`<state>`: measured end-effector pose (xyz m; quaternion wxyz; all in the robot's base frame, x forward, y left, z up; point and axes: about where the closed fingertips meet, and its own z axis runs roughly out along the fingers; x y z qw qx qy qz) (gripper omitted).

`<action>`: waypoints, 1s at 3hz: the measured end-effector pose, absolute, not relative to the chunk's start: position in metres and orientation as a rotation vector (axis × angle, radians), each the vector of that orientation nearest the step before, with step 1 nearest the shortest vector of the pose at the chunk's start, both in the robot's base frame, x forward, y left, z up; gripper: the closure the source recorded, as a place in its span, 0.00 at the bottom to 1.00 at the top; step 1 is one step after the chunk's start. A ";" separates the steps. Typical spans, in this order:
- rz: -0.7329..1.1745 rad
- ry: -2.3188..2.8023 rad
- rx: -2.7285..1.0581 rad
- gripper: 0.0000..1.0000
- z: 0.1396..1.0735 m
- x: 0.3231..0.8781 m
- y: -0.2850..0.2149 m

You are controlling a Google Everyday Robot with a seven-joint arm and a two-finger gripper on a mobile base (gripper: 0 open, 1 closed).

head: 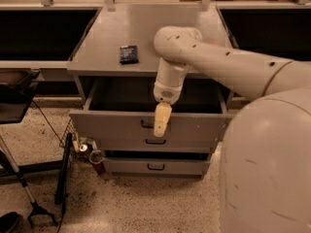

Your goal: Open top drawer

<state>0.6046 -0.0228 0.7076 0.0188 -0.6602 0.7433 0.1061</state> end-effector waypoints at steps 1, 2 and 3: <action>0.457 2.272 -2.029 0.00 0.663 0.612 -0.007; 0.525 2.270 -2.044 0.00 0.642 0.613 -0.002; 0.534 2.314 -2.115 0.00 0.647 0.596 -0.009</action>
Offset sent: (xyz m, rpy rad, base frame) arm 0.0073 0.0238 -0.0843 0.1197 0.1318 0.0282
